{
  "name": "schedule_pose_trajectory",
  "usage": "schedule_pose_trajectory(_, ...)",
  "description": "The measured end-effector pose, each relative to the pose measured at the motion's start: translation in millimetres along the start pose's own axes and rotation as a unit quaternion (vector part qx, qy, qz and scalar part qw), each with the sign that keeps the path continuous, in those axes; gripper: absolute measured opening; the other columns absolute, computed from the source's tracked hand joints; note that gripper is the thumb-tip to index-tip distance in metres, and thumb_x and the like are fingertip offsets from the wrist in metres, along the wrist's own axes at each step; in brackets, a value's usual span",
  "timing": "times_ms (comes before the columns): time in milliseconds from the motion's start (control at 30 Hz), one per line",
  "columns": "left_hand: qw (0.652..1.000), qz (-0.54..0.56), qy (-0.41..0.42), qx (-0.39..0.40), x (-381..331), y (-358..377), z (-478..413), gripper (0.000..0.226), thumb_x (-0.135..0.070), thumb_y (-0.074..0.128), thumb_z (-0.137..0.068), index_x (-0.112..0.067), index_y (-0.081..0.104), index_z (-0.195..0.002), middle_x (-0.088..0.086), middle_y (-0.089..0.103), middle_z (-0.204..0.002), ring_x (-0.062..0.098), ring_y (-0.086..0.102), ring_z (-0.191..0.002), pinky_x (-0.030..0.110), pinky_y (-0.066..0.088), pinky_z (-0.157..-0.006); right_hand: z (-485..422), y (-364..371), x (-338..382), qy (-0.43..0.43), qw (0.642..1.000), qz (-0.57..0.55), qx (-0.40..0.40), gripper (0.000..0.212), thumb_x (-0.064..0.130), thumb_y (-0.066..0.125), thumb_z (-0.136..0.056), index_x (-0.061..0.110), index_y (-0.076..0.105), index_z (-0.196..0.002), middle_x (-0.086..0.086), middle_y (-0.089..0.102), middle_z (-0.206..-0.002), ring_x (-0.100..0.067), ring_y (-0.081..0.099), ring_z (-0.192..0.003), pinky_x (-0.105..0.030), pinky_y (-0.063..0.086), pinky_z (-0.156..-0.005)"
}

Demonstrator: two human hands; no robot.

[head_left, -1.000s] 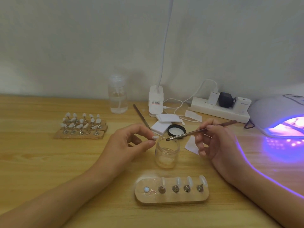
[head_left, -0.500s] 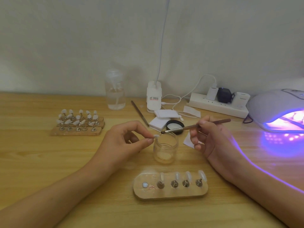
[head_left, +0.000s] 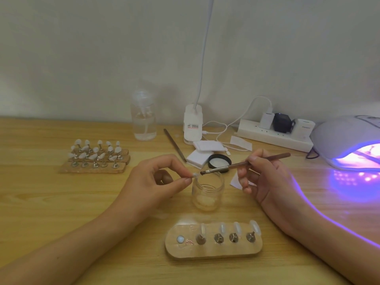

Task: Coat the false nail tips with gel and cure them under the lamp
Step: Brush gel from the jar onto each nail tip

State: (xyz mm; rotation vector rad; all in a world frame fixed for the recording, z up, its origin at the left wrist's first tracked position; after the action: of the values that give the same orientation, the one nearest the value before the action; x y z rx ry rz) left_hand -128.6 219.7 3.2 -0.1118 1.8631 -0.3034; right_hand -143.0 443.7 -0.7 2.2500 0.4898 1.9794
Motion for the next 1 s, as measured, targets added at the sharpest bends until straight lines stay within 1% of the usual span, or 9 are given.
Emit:
schedule_pose_trajectory(200,1.000,-0.001,0.005,0.003,-0.8,0.5,0.3,0.018,-0.013,0.077,-0.080,-0.028,0.072,-0.072,-0.010,0.055,-0.052,0.003,0.047,-0.052,0.013,0.040,-0.052,1.2,2.0,-0.3,-0.009,1.000,0.020,0.009,0.013,0.024,0.059,-0.081,0.014,0.052,-0.080,-0.008,0.062,-0.067,-0.015,0.059,-0.055,-0.022,0.047,-0.045)
schedule_pose_trajectory(300,1.000,0.000,0.005,0.004,-0.9,0.8,0.5,0.020,-0.011,0.077,-0.080,-0.028,0.071,-0.071,-0.010,0.054,-0.052,0.006,0.047,-0.052,0.014,0.040,-0.053,1.1,-0.4,0.5,-0.012,1.000,0.012,-0.004,0.012,0.023,0.060,-0.081,0.014,0.053,-0.078,-0.008,0.061,-0.066,-0.014,0.058,-0.054,-0.021,0.046,-0.044)
schedule_pose_trajectory(400,1.000,-0.001,0.003,0.006,-1.3,1.3,0.7,0.019,-0.012,0.077,-0.080,-0.028,0.071,-0.071,-0.012,0.056,-0.054,0.006,0.047,-0.054,0.017,0.042,-0.055,1.6,1.6,2.3,-0.027,1.000,0.004,0.016,0.014,0.022,0.062,-0.089,0.015,0.055,-0.079,-0.008,0.062,-0.069,-0.015,0.059,-0.057,-0.022,0.048,-0.047)
schedule_pose_trajectory(467,1.000,-0.002,0.001,0.006,-1.5,1.2,0.9,0.017,-0.015,0.077,-0.079,-0.029,0.072,-0.072,-0.010,0.056,-0.055,0.007,0.048,-0.055,0.019,0.043,-0.056,2.1,3.7,2.2,-0.030,0.999,0.017,0.024,0.012,0.022,0.058,-0.088,0.013,0.053,-0.081,-0.009,0.063,-0.070,-0.016,0.060,-0.058,-0.022,0.049,-0.048)
schedule_pose_trajectory(567,1.000,0.002,0.002,0.007,-2.0,1.0,0.9,0.018,-0.015,0.077,-0.079,-0.030,0.072,-0.071,-0.005,0.057,-0.057,0.009,0.048,-0.057,0.021,0.043,-0.058,1.7,1.9,0.8,-0.017,0.999,0.028,0.005,0.013,0.024,0.059,-0.082,0.012,0.052,-0.081,-0.009,0.062,-0.068,-0.016,0.059,-0.056,-0.023,0.048,-0.047)
schedule_pose_trajectory(633,1.000,0.003,0.001,0.008,-1.9,1.1,0.6,0.019,-0.014,0.078,-0.079,-0.030,0.071,-0.071,-0.001,0.058,-0.059,0.010,0.049,-0.058,0.021,0.044,-0.058,1.5,0.1,1.0,-0.014,1.000,0.018,-0.005,0.012,0.023,0.060,-0.082,0.013,0.054,-0.079,-0.009,0.062,-0.067,-0.015,0.058,-0.055,-0.023,0.047,-0.046)
schedule_pose_trajectory(733,1.000,0.001,-0.002,0.009,-1.8,2.0,-0.5,0.019,-0.014,0.077,-0.080,-0.030,0.071,-0.072,-0.009,0.057,-0.056,0.009,0.047,-0.057,0.018,0.042,-0.055,1.3,1.2,2.3,-0.024,1.000,0.007,0.008,0.016,0.020,0.065,-0.089,0.019,0.058,-0.074,-0.008,0.062,-0.068,-0.015,0.059,-0.056,-0.022,0.047,-0.047)
schedule_pose_trajectory(800,1.000,-0.001,-0.004,0.009,-2.0,2.0,-0.4,0.019,-0.014,0.077,-0.080,-0.030,0.071,-0.071,-0.011,0.057,-0.056,0.009,0.047,-0.057,0.018,0.041,-0.054,1.7,3.4,1.7,-0.027,0.999,0.016,0.018,0.017,0.022,0.064,-0.090,0.020,0.059,-0.074,-0.009,0.062,-0.069,-0.016,0.059,-0.057,-0.023,0.048,-0.048)
schedule_pose_trajectory(1000,1.000,0.003,-0.003,0.011,-3.0,1.4,0.8,0.020,-0.013,0.076,-0.080,-0.029,0.071,-0.071,-0.014,0.061,-0.060,0.007,0.048,-0.057,0.019,0.042,-0.056,1.7,-0.2,1.3,-0.023,1.000,0.012,-0.004,0.012,0.023,0.059,-0.081,0.013,0.053,-0.078,-0.009,0.061,-0.066,-0.016,0.057,-0.054,-0.022,0.047,-0.046)
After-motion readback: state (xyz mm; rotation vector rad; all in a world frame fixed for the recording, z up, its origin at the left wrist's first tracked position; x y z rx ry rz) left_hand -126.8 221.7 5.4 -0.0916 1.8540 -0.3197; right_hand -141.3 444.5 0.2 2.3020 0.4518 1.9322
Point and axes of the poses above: each hand's wrist, its own z-axis away from the middle knuckle, its own y-axis out of the palm, x = y × z, the point moved 4 cm from there along -z, towards the middle knuckle
